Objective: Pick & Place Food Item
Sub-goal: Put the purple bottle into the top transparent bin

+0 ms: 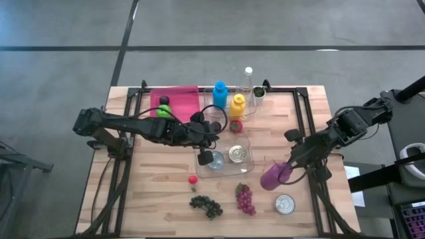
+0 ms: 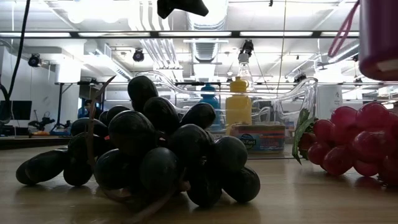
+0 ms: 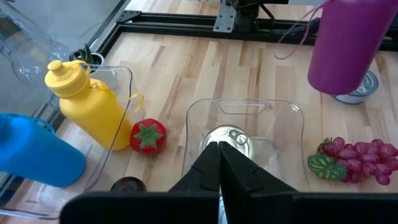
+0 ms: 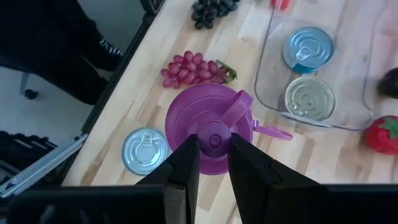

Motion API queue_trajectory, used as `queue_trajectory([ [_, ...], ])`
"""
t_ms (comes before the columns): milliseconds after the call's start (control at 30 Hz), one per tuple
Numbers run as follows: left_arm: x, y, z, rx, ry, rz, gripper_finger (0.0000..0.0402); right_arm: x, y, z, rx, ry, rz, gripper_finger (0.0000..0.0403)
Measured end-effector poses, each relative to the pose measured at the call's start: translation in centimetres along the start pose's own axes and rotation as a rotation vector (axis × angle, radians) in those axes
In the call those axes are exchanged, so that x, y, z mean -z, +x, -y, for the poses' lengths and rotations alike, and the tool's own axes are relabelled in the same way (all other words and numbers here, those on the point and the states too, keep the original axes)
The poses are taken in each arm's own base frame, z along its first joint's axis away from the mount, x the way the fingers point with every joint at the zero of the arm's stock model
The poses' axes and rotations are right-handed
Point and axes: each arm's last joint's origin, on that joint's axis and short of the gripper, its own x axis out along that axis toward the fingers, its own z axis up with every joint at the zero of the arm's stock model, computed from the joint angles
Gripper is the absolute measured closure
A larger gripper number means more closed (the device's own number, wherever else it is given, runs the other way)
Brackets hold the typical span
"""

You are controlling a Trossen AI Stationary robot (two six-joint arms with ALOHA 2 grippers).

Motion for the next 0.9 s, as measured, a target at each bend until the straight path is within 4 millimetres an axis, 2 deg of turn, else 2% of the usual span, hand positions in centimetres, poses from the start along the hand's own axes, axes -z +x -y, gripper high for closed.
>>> queue_trajectory([
  [167,0.0,0.0,0.0,0.010,0.001,-0.002,0.0398,-0.1,-0.9,0.1,0.026,0.033,0.006,0.0333],
  [267,0.0,0.0,0.0,0.011,-0.001,0.001,0.0383,-0.2,-1.5,0.1,0.024,0.036,0.018,0.0334],
  [700,-0.3,0.0,0.1,0.014,0.009,0.032,0.0206,-0.7,-2.8,0.2,0.070,0.093,0.082,0.0333],
  [900,-0.5,0.0,0.1,0.012,0.064,0.046,0.0152,-0.7,-2.8,0.5,0.083,0.112,0.083,0.0333],
])
